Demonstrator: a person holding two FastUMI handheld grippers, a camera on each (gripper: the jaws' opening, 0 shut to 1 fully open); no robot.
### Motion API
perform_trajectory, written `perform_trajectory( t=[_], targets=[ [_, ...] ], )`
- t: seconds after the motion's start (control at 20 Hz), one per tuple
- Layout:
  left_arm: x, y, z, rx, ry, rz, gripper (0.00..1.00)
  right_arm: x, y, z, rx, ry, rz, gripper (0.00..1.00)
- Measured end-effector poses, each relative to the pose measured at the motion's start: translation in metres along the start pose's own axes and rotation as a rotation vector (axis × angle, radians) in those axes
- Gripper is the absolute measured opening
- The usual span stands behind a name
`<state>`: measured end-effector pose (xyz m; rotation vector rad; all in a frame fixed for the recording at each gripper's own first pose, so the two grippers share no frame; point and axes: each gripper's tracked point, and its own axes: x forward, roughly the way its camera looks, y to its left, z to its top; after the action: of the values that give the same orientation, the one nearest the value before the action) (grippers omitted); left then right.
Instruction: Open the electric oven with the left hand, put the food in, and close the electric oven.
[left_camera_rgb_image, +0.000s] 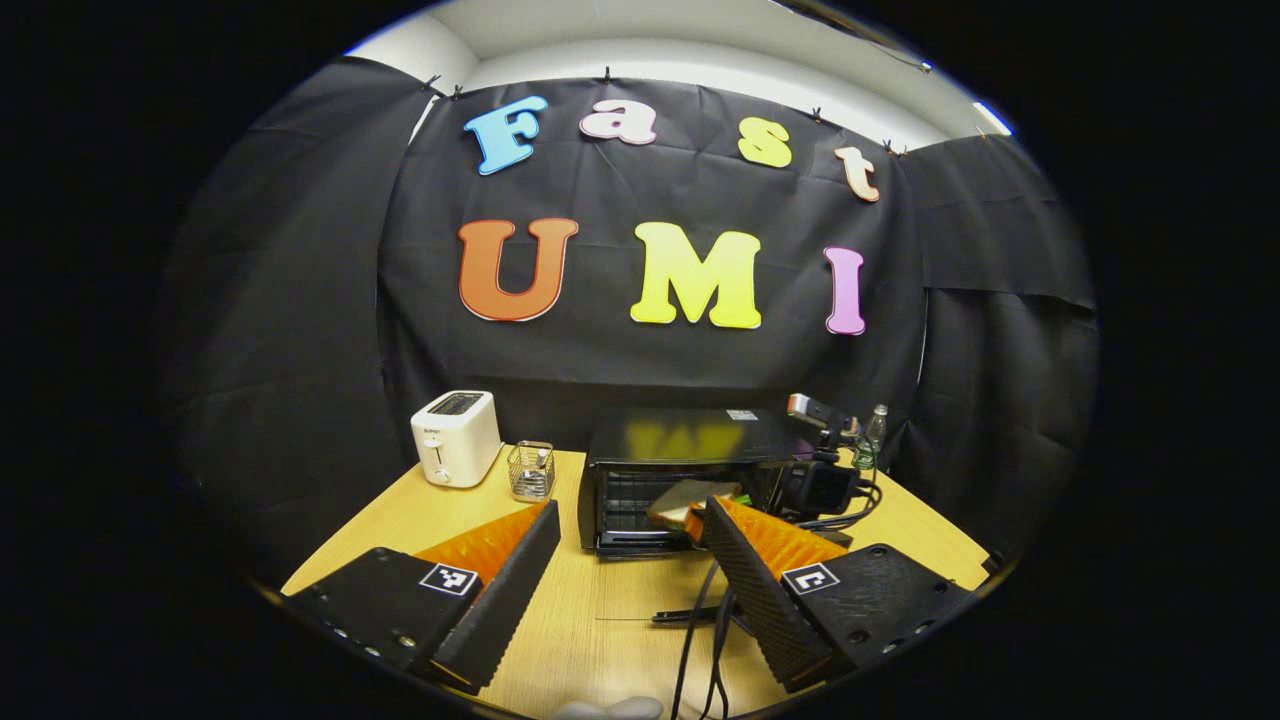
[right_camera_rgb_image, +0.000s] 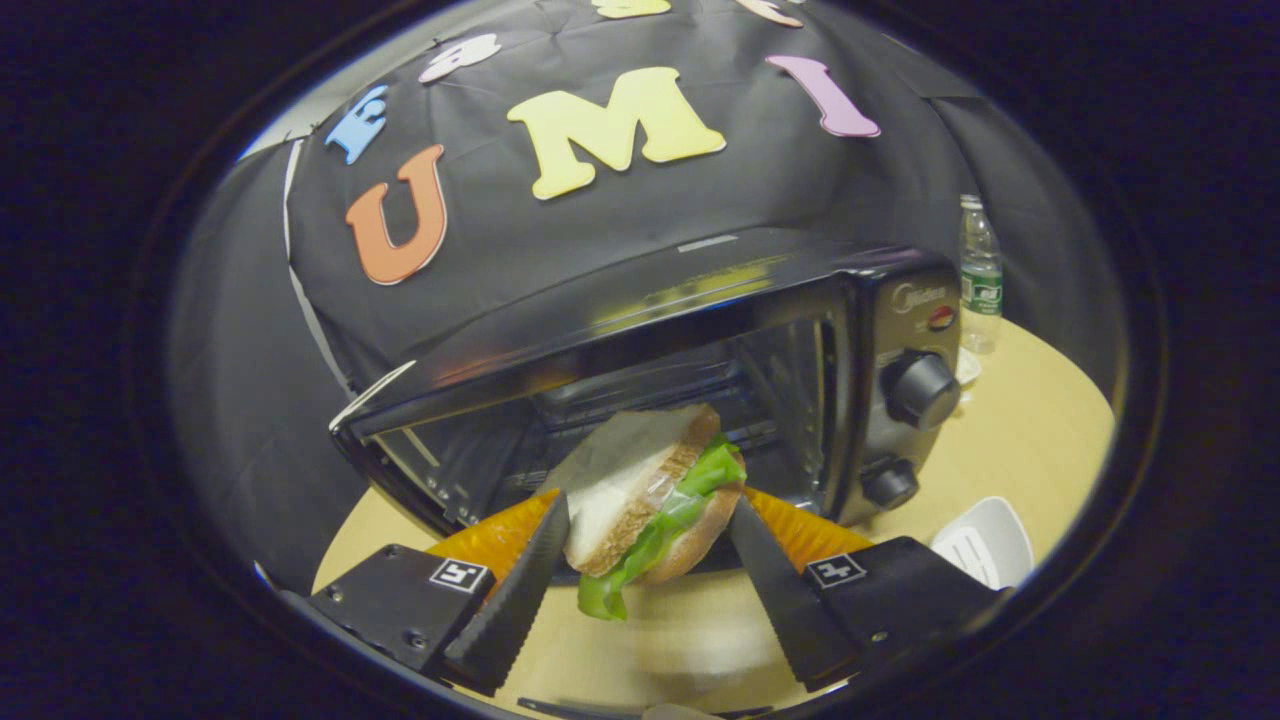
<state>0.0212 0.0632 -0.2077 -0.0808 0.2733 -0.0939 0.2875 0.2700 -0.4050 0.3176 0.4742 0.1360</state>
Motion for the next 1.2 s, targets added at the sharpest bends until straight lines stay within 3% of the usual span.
perform_trajectory(
  t=[0.1, 0.65, 0.85, 0.95, 1.2],
  targets=[
    [0.000, -0.001, 0.000, -0.012, -0.001, -0.008, 0.94, -0.002, 0.011, -0.004, 0.008, -0.005, 0.040, 0.98],
    [0.002, 0.000, 0.001, -0.011, -0.017, -0.019, 0.93, -0.046, -0.021, -0.001, 0.011, -0.008, 0.002, 0.96],
    [0.005, 0.002, 0.001, 0.014, -0.035, -0.008, 0.93, -0.100, -0.019, 0.037, -0.074, -0.088, 0.011, 1.00],
    [0.009, 0.004, -0.008, 0.040, -0.030, 0.004, 0.93, -0.135, -0.021, 0.063, -0.133, -0.144, 0.013, 0.96],
    [0.023, -0.003, -0.049, 0.073, 0.020, 0.006, 0.93, -0.226, -0.063, 0.124, -0.233, -0.299, -0.049, 0.96]
  ],
)
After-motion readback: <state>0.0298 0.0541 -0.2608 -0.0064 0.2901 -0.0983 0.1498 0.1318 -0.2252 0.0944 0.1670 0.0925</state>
